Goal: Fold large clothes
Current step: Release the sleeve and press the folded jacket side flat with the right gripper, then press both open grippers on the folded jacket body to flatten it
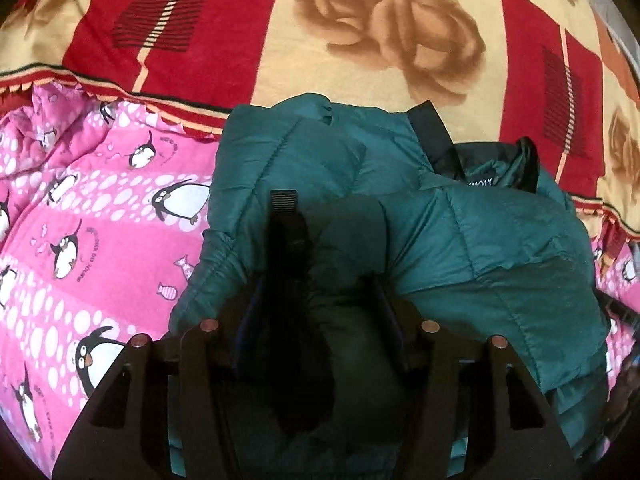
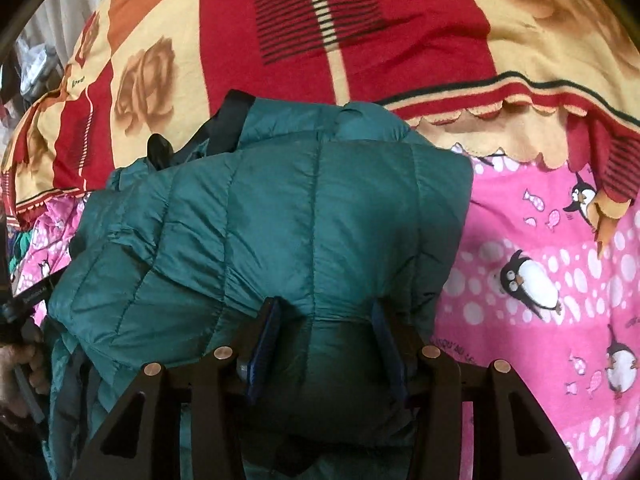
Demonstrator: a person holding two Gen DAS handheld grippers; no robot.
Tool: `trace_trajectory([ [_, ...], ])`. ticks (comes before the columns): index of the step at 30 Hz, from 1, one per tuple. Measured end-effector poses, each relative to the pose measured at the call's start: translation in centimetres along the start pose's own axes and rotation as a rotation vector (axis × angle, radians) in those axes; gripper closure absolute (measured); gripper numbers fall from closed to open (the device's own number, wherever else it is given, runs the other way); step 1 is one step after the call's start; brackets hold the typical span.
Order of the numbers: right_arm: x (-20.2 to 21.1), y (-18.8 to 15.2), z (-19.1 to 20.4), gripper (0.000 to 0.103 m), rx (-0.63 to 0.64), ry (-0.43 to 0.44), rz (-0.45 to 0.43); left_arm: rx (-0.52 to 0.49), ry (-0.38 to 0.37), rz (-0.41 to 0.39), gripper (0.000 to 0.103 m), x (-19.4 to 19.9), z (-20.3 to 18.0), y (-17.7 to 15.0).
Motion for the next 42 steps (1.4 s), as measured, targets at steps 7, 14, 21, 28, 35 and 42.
trace_trajectory([
  [7,2.0,5.0,0.3,0.057,-0.05,-0.027,-0.219,-0.001,-0.005,-0.005,0.048,0.1,-0.1,0.1],
  [14,-5.5,2.3,-0.8,0.057,-0.052,-0.031,0.042,-0.045,-0.008,0.009,0.03,-0.3,-1.1,0.0],
  [21,0.1,4.1,1.7,0.057,-0.037,-0.055,-0.078,0.008,-0.051,-0.115,0.031,3.7,-0.8,1.2],
  [28,1.6,2.4,10.9,0.055,0.133,0.004,-0.083,-0.1,-0.13,-0.027,0.03,3.1,-4.2,-1.0],
  [35,-2.2,-0.1,11.5,0.051,0.19,-0.032,-0.005,-0.143,-0.091,0.017,0.025,1.0,-4.6,-2.3],
  [42,-2.1,-0.1,12.0,0.043,0.206,-0.095,-0.029,-0.135,-0.098,0.017,0.021,0.7,-4.7,-2.0],
])
Point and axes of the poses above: each gripper's, at about its wrist camera, not at the fingertips, and x roughly against the way its jaws point, z to its left, y to its top, the point moved 4 cm from there along -x, roughly the way its jaws point, and after that the axes turned 9 degrees about x, right-handed, at the moved point
